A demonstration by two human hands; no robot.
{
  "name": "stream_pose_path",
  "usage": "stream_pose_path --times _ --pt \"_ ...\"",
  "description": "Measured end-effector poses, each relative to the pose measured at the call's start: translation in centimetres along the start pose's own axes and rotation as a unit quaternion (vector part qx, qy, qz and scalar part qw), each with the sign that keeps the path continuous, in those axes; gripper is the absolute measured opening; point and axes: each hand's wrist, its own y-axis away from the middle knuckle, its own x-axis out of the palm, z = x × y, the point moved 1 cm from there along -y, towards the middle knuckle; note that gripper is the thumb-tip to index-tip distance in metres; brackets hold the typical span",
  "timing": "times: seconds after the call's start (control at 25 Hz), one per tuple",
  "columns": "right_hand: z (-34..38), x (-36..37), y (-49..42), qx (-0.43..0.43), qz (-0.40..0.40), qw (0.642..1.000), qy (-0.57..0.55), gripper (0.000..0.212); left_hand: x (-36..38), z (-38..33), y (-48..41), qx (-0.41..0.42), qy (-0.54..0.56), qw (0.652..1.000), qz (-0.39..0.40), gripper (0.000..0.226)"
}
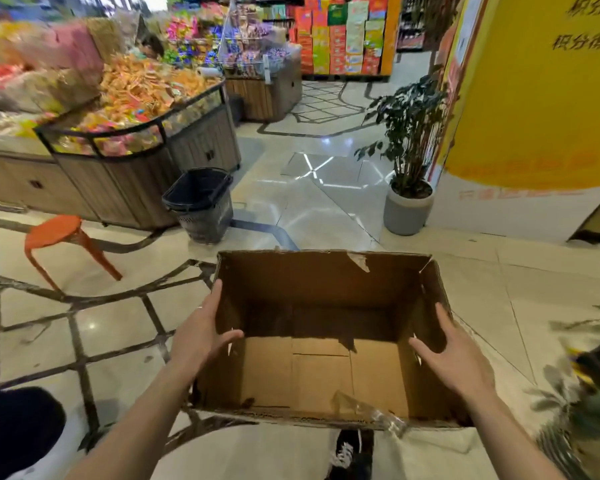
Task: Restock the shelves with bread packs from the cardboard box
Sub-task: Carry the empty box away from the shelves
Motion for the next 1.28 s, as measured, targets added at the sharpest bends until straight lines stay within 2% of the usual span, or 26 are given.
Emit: stream_pose_path --times 0.2,0.56,0.76,0.88,1.04,1.28 --pt "4.9 1.2 -18.3 -0.023 0.019 0.999 0.010 0.090 0.5 -3.6 -15.5 -0.034 -0.011 0.999 -0.019 0.114" --pt "14.0 1.3 -43.1 -0.041 0.014 0.999 0.020 0.086 1.1 -6.4 -41.1 -0.047 0.005 0.998 -0.036 0.110" --pt "19.5 4.1 -56.7 -0.006 -0.007 1.000 0.020 0.086 3.4 -6.5 -59.4 0.010 0.017 0.999 -0.043 0.110" --pt "23.5 5.0 -63.7 0.033 -0.025 0.999 0.025 0.086 3.5 -6.8 -70.5 0.033 0.044 0.998 -0.012 0.109" --pt "27.8 4.9 -72.1 0.066 -0.043 0.997 0.012 0.086 2.7 -8.1 -83.0 0.062 0.050 0.996 0.026 0.109" --pt "32.2 6.8 -86.1 0.086 -0.059 0.995 0.011 0.083 3.3 -10.7 -98.4 0.091 0.079 0.992 0.027 0.105"
